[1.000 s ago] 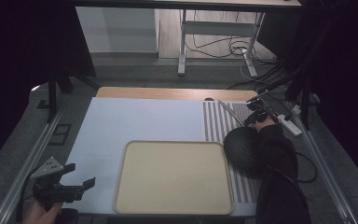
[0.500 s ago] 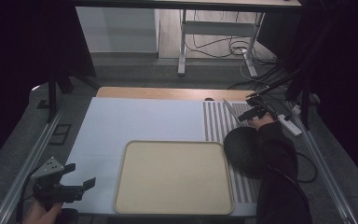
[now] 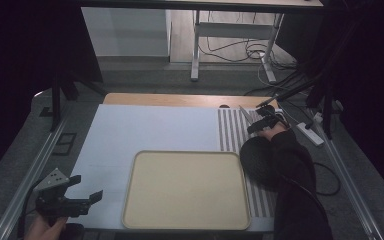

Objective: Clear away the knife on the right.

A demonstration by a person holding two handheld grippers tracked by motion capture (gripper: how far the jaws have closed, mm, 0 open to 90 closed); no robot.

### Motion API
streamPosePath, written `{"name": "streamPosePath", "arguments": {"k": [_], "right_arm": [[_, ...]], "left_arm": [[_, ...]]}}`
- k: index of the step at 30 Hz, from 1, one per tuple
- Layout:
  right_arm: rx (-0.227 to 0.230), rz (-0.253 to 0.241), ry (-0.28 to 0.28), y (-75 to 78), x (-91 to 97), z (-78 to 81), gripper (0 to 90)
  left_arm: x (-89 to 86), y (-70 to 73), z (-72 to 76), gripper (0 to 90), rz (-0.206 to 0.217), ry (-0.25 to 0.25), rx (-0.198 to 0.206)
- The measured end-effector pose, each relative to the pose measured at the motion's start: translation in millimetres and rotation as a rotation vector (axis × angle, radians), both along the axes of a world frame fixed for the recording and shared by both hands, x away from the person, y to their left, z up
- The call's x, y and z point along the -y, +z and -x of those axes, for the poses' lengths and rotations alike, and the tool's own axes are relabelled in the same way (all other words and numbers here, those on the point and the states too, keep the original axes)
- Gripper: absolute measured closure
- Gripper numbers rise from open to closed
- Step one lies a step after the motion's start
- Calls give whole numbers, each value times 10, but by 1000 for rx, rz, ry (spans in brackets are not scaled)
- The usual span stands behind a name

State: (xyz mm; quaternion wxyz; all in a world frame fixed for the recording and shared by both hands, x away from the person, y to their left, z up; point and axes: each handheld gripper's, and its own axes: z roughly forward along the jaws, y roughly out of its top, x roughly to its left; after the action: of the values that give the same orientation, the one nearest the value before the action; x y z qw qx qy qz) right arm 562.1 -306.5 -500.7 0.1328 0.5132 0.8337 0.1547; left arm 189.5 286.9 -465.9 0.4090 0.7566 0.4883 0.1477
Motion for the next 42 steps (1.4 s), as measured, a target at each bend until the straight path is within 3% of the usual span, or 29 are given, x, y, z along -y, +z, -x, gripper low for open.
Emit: {"name": "streamPosePath", "arguments": {"k": [4,7,11,13,14,22,24,30,42], "right_arm": [[-9,10,7,-76,-6,-22,74],[0,-24,-1,-54,26,-30,202],[-8,-21,40,21,69,-21,610],[-17,-38,43,28,96,-14,762],[-21,-33,51,33,105,-10,796],[-23,-5,108,46,101,-25,804],[-3,35,122,55,115,-20,804],[26,53,88,107,276,-13,804],[52,1,2,245,612,41,805]], "left_arm": [[0,0,0,33,-2,-1,0],[0,0,-1,33,-1,-1,-1],[-1,-1,-1,33,-1,-1,-2],[1,-1,-1,33,-3,-1,-2],[3,-1,-1,33,-4,-2,-2],[0,-1,-2,33,-1,-1,-3],[1,-1,-3,33,-3,-1,-3],[3,0,-3,33,-2,0,-3],[4,0,-3,34,-2,0,-2]]}}
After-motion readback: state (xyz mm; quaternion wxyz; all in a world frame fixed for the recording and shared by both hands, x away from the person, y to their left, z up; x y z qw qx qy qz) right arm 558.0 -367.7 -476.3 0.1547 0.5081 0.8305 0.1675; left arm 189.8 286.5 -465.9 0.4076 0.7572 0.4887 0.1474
